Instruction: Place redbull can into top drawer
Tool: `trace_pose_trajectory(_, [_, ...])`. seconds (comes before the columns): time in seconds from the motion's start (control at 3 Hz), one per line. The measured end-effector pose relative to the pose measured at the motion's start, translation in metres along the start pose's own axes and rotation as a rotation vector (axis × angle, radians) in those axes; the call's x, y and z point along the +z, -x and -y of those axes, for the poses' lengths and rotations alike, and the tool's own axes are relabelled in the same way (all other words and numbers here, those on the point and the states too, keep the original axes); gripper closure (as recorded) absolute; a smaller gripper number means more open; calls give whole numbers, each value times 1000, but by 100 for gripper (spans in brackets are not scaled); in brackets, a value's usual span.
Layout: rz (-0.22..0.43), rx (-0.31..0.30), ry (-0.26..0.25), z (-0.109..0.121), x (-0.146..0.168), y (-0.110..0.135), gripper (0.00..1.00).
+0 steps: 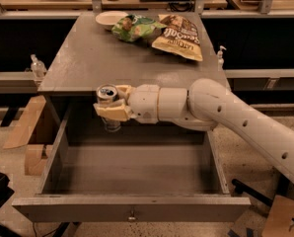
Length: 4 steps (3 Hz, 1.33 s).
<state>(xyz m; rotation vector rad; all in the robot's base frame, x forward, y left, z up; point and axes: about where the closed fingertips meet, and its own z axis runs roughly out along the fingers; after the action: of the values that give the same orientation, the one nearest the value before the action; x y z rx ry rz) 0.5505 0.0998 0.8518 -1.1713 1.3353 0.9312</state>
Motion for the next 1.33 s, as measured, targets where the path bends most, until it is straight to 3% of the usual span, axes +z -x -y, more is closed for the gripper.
trace_pose_trajectory(0.33, [-34,-40,39,-8,15,-33,100])
trace_pose_trajectory(0.67, [-63,-74,75,-5,44,-84,100])
trace_pose_trajectory(1.0, [-29,-54,75,-1,54,-118,100])
trace_pose_trajectory(1.33, [31,13,64,2,55,-147,100])
